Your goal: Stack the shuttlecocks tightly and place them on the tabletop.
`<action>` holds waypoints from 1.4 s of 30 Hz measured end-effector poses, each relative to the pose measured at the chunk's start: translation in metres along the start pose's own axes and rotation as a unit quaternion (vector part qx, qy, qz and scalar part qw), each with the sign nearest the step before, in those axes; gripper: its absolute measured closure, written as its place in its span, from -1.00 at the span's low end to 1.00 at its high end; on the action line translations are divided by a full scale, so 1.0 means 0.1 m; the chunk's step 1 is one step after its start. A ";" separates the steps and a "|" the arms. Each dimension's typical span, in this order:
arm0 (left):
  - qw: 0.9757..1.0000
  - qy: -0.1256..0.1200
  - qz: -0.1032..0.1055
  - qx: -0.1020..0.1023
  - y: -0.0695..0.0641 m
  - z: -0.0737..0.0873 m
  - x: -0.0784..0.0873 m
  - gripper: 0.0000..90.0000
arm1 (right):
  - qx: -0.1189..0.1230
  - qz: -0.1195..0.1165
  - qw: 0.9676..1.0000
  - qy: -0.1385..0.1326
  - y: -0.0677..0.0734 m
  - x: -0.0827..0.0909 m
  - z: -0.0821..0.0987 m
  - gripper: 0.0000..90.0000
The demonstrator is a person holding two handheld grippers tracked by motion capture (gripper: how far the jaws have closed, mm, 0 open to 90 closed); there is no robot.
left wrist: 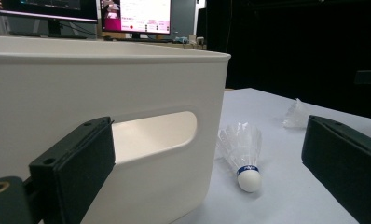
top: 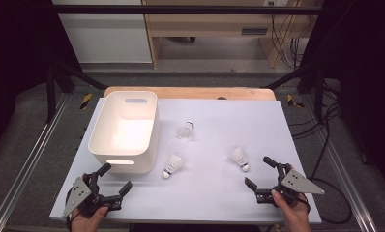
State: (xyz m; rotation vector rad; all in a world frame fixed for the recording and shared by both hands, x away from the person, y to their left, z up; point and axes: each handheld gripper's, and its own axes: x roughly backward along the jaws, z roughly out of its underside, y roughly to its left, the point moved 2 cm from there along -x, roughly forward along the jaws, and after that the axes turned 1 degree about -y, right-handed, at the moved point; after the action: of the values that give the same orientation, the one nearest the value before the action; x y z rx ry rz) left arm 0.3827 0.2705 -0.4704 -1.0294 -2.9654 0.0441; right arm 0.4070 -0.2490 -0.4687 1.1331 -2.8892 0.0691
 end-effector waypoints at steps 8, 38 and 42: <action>0.999 0.031 0.004 -0.007 -0.05 0.04 -0.05 -0.94 | -0.003 0.010 1.000 0.007 -0.01 0.02 0.02 -0.93; 0.973 0.224 0.036 -0.049 -0.81 -0.01 -0.81 -0.83 | 0.002 0.010 1.000 0.026 0.04 0.01 0.01 -0.94; 0.965 0.255 0.021 -0.057 -0.88 0.02 -0.98 -0.81 | 0.000 0.009 1.000 0.025 0.04 0.01 0.01 -0.94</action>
State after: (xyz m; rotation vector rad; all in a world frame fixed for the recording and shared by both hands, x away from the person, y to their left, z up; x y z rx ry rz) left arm 0.4053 0.1407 -0.4693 -0.9385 -2.5006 -0.3423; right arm 0.4035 -0.2473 -0.4695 1.0882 -2.8559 0.0973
